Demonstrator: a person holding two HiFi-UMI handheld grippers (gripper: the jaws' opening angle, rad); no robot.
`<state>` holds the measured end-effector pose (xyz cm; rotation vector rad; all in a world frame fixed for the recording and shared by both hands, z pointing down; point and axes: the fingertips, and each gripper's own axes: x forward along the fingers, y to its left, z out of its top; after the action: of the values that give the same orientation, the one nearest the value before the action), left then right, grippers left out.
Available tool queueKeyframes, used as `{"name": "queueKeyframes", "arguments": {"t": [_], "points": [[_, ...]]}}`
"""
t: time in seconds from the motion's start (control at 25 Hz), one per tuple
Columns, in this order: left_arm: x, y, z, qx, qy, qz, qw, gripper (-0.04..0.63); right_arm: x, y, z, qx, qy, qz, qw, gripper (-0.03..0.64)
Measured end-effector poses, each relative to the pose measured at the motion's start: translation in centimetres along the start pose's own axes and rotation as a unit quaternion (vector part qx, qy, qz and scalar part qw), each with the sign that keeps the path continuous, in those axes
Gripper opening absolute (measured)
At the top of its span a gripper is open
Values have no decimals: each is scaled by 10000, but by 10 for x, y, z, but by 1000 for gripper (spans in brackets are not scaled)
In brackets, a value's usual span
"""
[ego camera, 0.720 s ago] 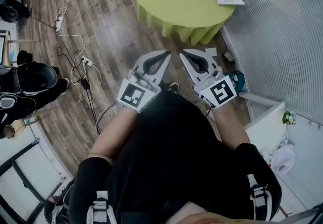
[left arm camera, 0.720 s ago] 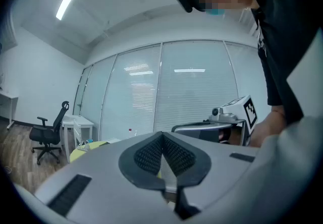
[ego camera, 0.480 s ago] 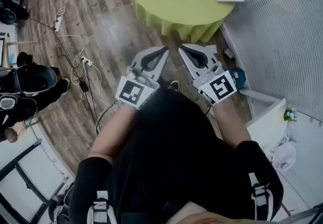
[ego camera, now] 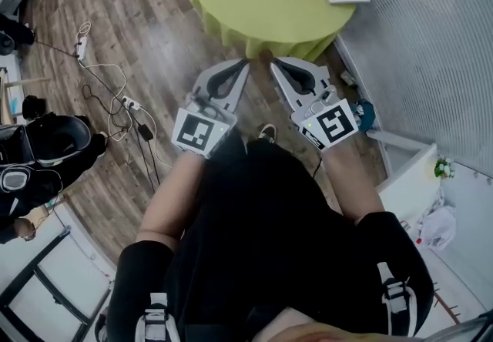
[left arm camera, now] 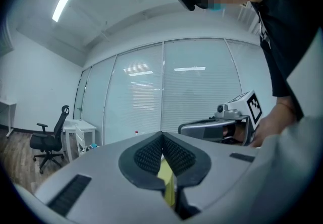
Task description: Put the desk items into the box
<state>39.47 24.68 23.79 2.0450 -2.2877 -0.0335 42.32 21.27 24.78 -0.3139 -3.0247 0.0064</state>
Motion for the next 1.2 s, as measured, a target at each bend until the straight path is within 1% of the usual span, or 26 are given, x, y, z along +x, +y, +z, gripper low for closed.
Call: {"name": "queueKeyframes", "arguments": {"t": [0.24, 0.44, 0.68, 0.96, 1.2], "points": [[1, 43, 0, -22, 32, -167, 9999, 9, 41, -6, 4, 214, -35, -157, 9996, 17], [-3, 82, 5, -53, -47, -319, 9995, 9, 84, -4, 10, 173, 6, -243, 9996, 17], [-16, 125, 13, -97, -98, -429, 9990, 9, 130, 9, 20, 87, 65, -297, 9995, 17], [-31, 171, 12, -29, 69, -545, 9985, 9, 179, 20, 26, 70, 96, -387, 9992, 17], [-42, 204, 11, 24, 107, -522, 9986, 9, 214, 31, 22, 72, 159, -354, 9992, 17]]}}
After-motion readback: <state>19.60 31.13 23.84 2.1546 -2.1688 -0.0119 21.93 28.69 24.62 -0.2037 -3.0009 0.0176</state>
